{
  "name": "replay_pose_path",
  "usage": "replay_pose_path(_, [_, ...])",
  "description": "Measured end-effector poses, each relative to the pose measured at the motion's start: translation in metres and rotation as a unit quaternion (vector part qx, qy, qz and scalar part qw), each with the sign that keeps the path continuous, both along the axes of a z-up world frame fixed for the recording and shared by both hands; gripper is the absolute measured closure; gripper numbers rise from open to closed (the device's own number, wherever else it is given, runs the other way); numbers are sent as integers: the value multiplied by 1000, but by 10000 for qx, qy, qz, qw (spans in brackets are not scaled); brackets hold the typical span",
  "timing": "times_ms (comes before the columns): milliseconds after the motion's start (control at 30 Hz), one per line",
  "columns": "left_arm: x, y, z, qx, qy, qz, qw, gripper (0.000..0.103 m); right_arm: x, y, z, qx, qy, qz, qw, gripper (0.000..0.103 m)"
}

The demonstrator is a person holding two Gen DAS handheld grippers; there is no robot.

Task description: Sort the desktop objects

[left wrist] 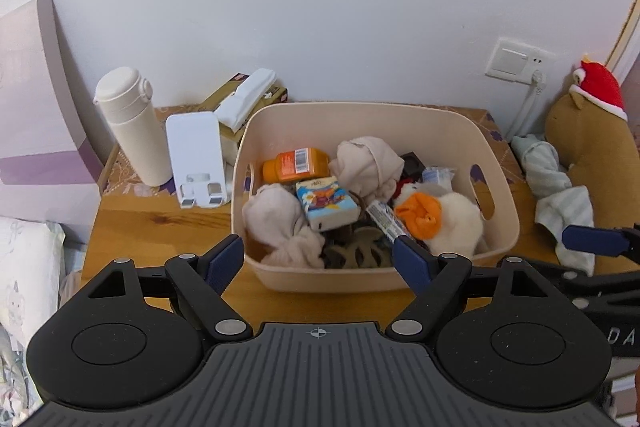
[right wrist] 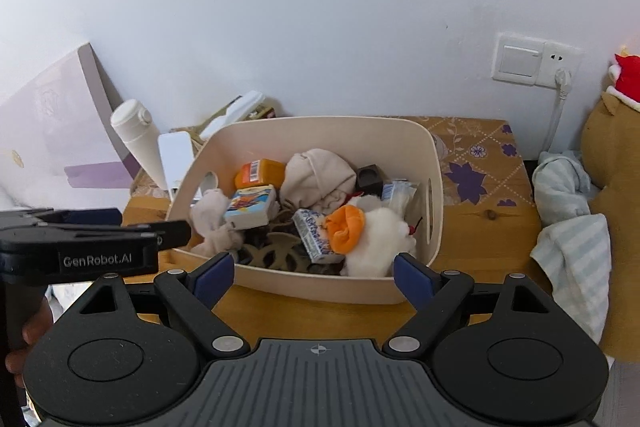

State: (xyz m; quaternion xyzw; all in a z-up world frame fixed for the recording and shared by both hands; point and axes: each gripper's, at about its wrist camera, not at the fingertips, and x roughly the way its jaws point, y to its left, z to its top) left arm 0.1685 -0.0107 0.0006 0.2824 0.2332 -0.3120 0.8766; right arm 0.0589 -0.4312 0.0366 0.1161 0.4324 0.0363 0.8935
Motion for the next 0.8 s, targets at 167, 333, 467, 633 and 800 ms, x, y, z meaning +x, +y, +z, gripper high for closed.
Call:
replay_pose_path(167, [-13,21,4,-16,-93,29,10000,20,-16,4,9,130,17,101,9999,14])
replay_pose_path(333, [-21,40,8,-11,-127,71,9999,20,-34,9,21,144,-78,84,9998,14])
replay_pose_path(467, [-30,55,14,41,-146,-32,9999,19,-50,11,31,195,-116,107,9997,14])
replay_pose_path(633, [-43,74,25,60,-305,-67,9995,18,-71,10,44,95,-113,120,9998,14])
replay_pose_path(800, [-53,91,34,72,-271,-70,9996,17,-90,12,55,-64,-135,72,9999,13])
